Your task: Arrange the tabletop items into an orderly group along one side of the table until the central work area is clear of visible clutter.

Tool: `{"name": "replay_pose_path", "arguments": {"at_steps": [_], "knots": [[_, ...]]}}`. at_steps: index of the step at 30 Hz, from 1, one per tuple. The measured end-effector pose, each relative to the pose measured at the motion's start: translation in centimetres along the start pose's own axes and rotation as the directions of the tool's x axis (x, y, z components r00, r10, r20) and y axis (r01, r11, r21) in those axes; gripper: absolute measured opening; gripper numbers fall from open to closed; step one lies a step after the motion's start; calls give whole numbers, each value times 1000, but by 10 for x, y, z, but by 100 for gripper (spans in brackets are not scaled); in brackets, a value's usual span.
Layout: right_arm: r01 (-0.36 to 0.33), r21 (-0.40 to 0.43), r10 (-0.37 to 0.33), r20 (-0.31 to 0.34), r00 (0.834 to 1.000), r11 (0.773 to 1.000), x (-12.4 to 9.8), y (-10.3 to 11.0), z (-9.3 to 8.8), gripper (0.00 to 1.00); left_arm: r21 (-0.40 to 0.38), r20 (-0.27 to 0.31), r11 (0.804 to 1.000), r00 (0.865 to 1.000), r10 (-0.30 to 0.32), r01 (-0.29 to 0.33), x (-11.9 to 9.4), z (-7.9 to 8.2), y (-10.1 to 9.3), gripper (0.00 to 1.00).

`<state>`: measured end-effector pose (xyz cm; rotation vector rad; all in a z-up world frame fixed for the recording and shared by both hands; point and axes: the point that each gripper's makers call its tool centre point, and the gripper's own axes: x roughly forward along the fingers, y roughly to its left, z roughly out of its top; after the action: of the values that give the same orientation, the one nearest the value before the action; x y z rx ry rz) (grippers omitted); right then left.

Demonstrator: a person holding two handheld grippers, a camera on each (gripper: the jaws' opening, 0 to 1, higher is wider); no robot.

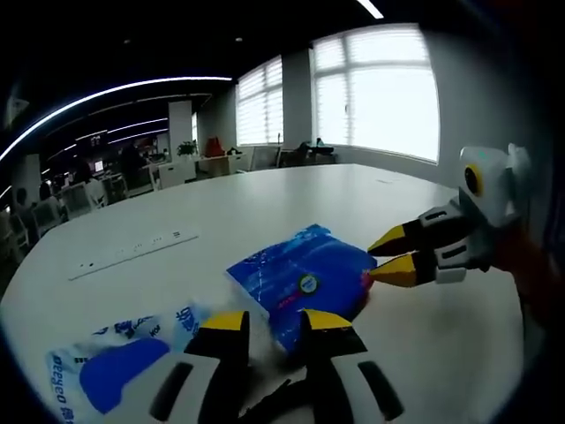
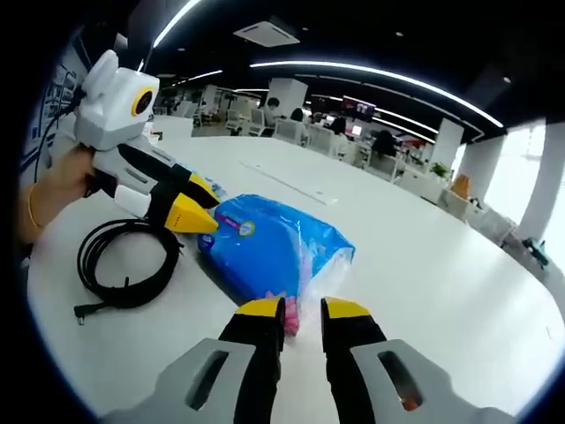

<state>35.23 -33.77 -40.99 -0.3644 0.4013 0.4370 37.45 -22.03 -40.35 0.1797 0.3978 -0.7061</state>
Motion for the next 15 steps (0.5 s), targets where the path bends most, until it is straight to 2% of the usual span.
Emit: {"name": "replay_pose_path", "arguments": {"at_steps": [5, 12, 15], "knots": [[-2, 0, 2, 5, 1000, 1000, -2, 2, 2, 18, -4, 3, 1000, 1000, 1, -1, -2, -1, 1, 27], [-23, 39, 23, 14, 1000, 999, -3, 8, 4, 28, 15, 36, 1000, 999, -17, 16, -6, 3, 0, 40], [-26, 37, 25, 13, 1000, 999, -4, 11, 5, 29, 26, 39, 1000, 999, -17, 16, -5, 6, 7, 41]]}}
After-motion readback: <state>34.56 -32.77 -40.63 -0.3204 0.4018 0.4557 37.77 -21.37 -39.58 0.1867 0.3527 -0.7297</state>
